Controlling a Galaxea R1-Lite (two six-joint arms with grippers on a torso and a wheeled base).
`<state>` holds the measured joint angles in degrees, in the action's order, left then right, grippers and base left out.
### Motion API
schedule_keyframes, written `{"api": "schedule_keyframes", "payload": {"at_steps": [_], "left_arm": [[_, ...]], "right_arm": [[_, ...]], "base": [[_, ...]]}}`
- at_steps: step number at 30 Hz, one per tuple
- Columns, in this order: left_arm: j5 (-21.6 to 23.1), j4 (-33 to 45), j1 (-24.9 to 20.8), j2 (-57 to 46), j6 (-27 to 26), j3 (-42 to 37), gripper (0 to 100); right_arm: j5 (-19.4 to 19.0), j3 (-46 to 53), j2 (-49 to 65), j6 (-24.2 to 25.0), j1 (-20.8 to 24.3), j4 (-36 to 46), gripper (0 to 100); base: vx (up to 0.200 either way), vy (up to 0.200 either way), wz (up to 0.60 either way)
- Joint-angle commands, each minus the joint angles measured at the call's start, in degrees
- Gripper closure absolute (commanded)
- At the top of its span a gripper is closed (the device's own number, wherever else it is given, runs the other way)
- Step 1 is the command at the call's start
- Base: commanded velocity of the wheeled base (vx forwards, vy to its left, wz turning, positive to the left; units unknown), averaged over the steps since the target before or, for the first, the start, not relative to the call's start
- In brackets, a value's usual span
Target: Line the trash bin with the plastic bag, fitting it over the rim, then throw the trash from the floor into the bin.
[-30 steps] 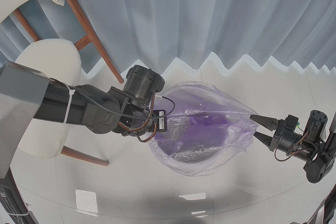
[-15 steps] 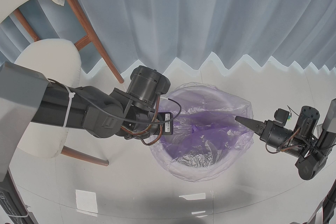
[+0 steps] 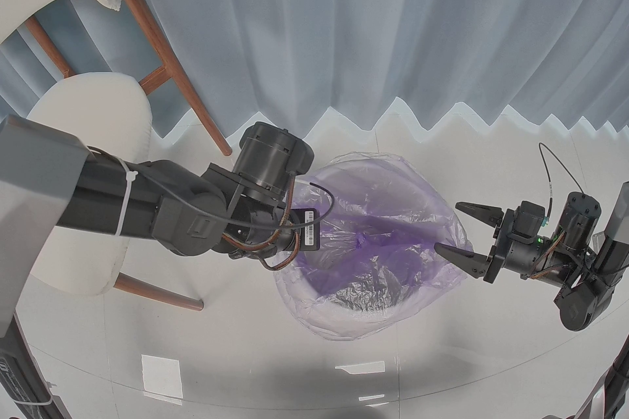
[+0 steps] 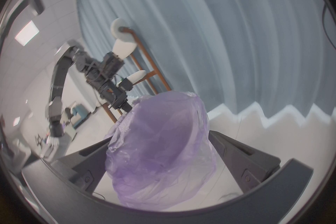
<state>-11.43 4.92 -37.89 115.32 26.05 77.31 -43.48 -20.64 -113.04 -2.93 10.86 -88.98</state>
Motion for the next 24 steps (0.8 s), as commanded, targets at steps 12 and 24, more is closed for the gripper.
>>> {"api": "schedule_keyframes", "payload": {"at_steps": [12, 24], "left_arm": [[-0.25, 0.0, 3.61, 0.52, 0.14, -0.14, 100], [-0.17, 0.0, 4.67, 0.6, 0.14, -0.41, 100]], "right_arm": [[-5.12, -2.3, 7.31, 10.66, -1.02, -0.93, 0], [-7.93, 6.14, 18.21, 45.99, -1.55, -0.93, 0]], "base": [[0.0, 0.0, 0.0], [0.0, 0.0, 0.0]]}}
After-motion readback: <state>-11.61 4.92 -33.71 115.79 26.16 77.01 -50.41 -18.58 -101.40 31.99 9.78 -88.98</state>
